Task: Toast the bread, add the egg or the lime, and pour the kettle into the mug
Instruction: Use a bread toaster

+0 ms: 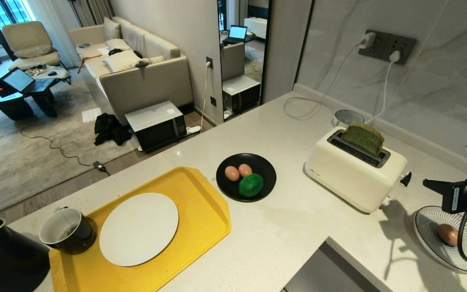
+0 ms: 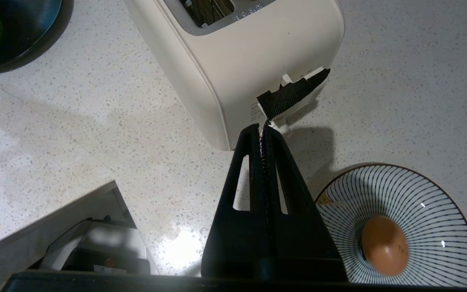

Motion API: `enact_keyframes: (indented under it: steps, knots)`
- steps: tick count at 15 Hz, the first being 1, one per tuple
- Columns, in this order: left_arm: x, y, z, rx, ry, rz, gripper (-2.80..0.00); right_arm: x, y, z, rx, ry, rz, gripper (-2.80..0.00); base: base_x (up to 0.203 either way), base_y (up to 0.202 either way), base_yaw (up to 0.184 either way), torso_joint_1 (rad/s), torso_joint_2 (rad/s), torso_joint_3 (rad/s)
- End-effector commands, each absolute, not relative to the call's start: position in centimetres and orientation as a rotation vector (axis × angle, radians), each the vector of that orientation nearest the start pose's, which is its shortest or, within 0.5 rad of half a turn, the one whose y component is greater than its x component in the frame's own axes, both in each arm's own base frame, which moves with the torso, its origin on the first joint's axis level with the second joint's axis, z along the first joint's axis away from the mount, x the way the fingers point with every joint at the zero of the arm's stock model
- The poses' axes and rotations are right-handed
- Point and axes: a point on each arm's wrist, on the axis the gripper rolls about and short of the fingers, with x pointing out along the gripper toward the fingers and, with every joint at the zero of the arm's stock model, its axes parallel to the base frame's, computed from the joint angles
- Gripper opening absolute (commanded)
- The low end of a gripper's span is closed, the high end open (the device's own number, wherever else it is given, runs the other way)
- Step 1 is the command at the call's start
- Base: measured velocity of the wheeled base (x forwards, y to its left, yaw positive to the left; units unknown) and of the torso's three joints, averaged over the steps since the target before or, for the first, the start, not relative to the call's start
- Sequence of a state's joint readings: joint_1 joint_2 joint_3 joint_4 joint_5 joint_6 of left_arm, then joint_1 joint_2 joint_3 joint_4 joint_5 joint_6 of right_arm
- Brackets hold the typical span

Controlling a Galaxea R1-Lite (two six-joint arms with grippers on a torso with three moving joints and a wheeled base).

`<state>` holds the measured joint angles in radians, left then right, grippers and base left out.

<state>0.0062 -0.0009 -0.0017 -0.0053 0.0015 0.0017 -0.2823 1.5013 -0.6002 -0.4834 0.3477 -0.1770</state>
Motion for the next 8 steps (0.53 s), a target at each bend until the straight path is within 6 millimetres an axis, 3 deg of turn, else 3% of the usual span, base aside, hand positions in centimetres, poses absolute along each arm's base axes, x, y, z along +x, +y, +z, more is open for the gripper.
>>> enact_keyframes:
  steps: [1, 8]
  knots:
    - [-2.3, -0.01, 7.65, 0.002, -0.009, 0.009, -2.8, 23.2, -5.92, 16.9, -0.047, 0.384, 0.103, -2.8, 0.0, 0.0, 0.0, 0.0, 0.0, 0.0]
    - [-2.3, -0.01, 7.65, -0.002, -0.009, 0.011, -2.8, 23.16, -5.96, 16.93, -0.049, 0.384, 0.098, -2.8, 0.0, 0.0, 0.0, 0.0, 0.0, 0.012]
